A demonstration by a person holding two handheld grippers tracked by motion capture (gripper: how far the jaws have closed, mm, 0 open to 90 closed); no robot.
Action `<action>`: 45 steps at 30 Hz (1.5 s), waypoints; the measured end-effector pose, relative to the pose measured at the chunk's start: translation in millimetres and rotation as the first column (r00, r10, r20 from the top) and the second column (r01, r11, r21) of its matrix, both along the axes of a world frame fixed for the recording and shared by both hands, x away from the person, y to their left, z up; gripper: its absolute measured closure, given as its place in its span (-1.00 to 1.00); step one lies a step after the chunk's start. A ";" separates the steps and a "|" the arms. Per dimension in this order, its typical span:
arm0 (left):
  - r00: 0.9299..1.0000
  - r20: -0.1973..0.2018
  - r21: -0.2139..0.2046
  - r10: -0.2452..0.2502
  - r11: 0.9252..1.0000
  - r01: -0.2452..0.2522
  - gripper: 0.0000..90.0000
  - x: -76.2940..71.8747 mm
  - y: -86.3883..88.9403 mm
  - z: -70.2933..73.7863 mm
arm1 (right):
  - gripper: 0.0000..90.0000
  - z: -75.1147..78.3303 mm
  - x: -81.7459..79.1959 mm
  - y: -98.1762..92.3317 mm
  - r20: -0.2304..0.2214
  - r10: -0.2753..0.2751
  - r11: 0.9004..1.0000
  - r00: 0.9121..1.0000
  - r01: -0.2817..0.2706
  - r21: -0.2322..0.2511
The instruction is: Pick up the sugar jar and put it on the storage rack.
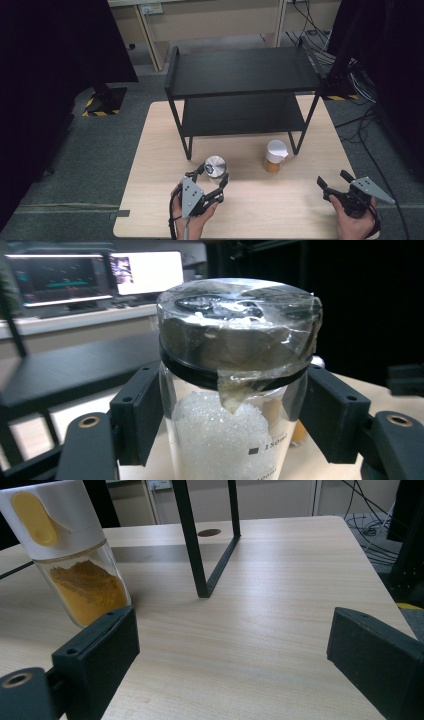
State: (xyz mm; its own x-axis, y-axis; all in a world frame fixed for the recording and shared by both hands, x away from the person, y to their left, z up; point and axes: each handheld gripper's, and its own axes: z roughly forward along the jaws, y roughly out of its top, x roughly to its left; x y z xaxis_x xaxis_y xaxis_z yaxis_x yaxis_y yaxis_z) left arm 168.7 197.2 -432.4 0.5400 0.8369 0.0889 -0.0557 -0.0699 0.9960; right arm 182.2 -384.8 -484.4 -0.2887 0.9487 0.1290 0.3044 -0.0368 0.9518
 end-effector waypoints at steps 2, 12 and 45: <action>1.000 0.006 -0.006 0.029 1.000 -0.029 -0.31 -0.2 -0.3 6.0 | -0.85 0.1 0.0 0.1 0.000 0.000 1.000 1.000 0.000 0.000; 0.992 0.017 0.000 0.125 0.992 -0.125 -0.31 8.0 -0.1 35.0 | -0.85 -0.4 0.1 -0.9 0.000 -0.001 1.000 1.000 0.001 0.008; 0.988 0.041 -0.018 0.150 0.989 -0.150 -0.31 39.9 -14.2 109.4 | -0.85 0.0 0.4 -0.8 -0.002 0.003 1.000 1.000 -0.003 0.004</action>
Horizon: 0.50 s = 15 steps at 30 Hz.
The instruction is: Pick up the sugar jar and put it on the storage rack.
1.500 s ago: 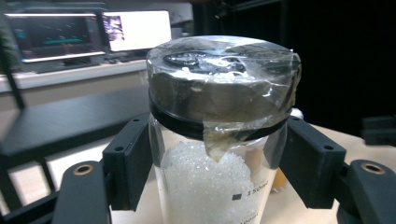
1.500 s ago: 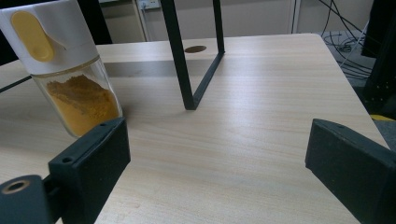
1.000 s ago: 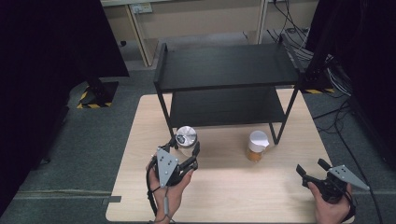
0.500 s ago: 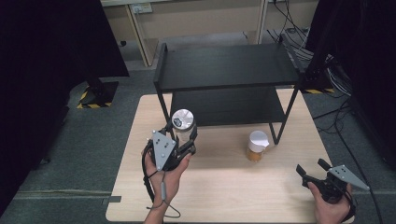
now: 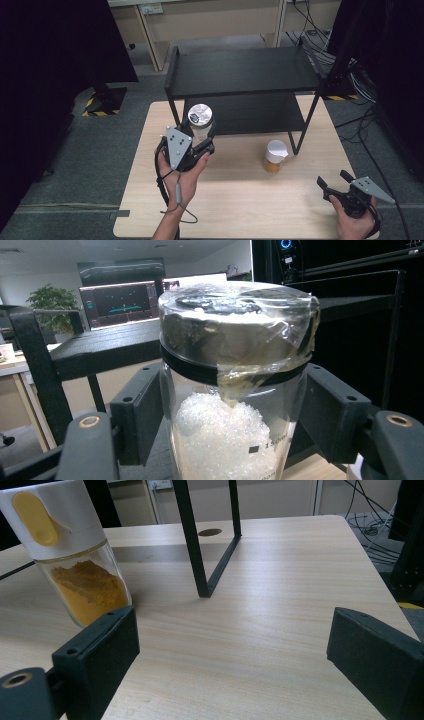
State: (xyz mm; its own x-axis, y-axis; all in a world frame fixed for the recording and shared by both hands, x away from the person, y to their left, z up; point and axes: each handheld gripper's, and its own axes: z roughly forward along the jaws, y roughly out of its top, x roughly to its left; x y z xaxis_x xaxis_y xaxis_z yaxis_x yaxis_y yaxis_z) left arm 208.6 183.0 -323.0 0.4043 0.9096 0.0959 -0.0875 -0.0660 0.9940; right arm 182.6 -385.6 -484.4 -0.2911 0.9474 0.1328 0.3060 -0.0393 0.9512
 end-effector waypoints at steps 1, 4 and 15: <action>1.000 -0.002 0.000 0.002 1.000 -0.002 -0.31 0.7 0.1 1.4 | -0.85 0.0 0.0 0.0 0.000 0.000 1.000 1.000 0.000 0.000; 1.000 -0.008 -0.002 0.010 1.000 -0.010 -0.31 2.6 1.3 6.1 | -0.85 0.0 0.1 -0.3 0.000 0.001 1.000 1.000 -0.001 0.001; 0.999 -0.017 -0.010 0.029 1.000 -0.029 -0.31 9.3 6.8 31.3 | -0.85 0.2 0.3 0.0 0.000 0.001 1.000 1.000 -0.001 -0.004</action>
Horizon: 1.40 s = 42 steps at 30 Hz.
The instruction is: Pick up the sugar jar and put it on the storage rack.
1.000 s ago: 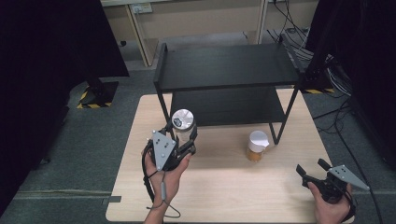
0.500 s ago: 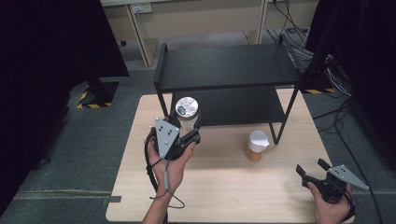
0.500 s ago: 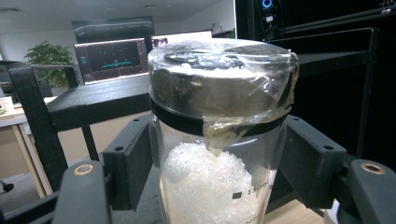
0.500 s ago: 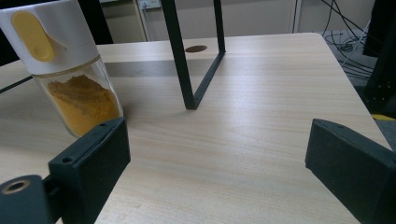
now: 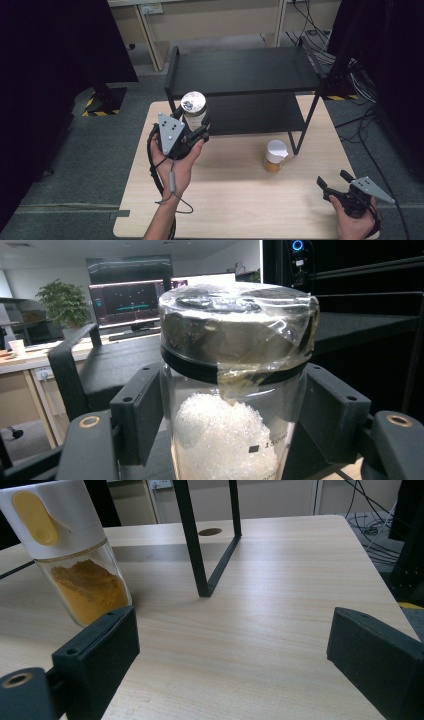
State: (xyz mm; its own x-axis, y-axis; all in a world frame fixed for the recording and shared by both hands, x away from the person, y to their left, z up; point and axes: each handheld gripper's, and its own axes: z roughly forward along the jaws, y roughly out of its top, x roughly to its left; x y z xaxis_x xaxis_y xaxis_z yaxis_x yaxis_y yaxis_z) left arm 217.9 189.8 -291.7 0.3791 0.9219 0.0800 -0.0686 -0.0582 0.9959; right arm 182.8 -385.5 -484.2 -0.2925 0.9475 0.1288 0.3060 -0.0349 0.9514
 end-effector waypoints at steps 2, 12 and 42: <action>1.000 -0.005 -0.004 0.003 1.000 -0.003 -0.31 1.7 0.8 5.0 | -0.85 -0.2 -0.1 0.0 0.001 0.000 1.000 1.000 0.000 0.000; 1.000 -0.012 -0.017 0.010 1.000 -0.010 -0.31 9.2 2.6 30.3 | -0.85 0.0 0.0 0.0 0.000 0.001 1.000 1.000 -0.001 0.000; 0.996 -0.016 -0.011 0.084 0.996 -0.084 -0.31 57.6 -5.9 78.7 | -0.85 -0.4 -0.2 -0.7 0.003 0.005 1.000 1.000 -0.005 -0.001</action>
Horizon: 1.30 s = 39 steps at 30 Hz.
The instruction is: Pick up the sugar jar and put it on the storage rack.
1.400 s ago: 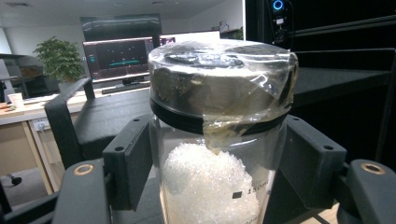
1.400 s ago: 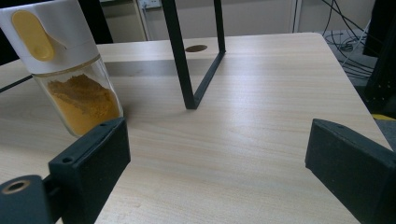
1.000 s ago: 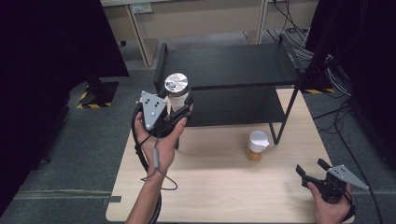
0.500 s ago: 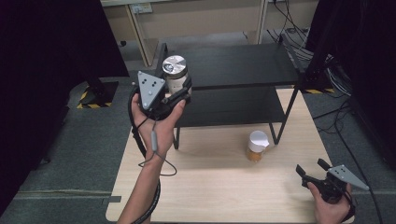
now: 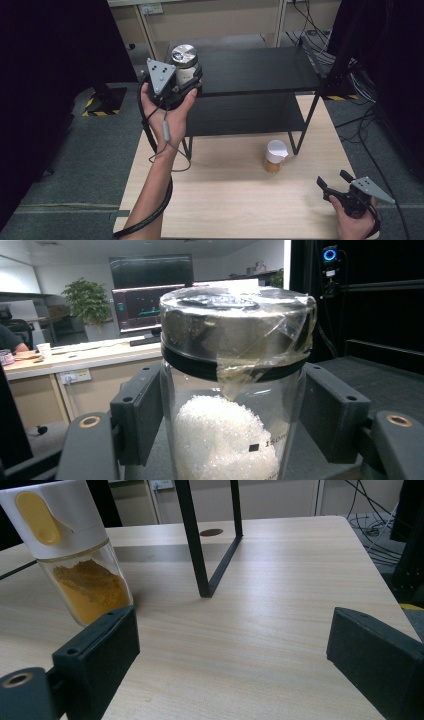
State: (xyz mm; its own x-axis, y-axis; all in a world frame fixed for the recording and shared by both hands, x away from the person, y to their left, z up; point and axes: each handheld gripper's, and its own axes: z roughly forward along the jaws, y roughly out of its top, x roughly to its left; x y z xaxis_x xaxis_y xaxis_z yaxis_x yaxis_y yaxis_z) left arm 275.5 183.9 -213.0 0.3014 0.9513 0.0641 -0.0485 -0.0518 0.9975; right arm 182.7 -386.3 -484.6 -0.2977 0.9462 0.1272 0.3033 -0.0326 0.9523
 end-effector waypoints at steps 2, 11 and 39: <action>1.000 -0.003 0.005 0.009 1.000 -0.009 -0.31 4.5 -0.4 0.7 | -0.85 0.1 0.1 0.0 -0.001 0.000 1.000 1.000 0.000 0.000; 0.999 -0.024 0.005 0.029 1.000 -0.029 -0.31 21.2 -2.7 0.4 | -0.85 0.3 0.2 0.2 -0.001 0.001 1.000 1.000 -0.001 -0.002; 0.995 -0.089 -0.061 0.032 0.997 -0.037 -0.31 41.6 -1.0 -8.0 | -0.85 1.1 1.0 0.5 -0.004 0.007 1.000 1.000 -0.007 -0.011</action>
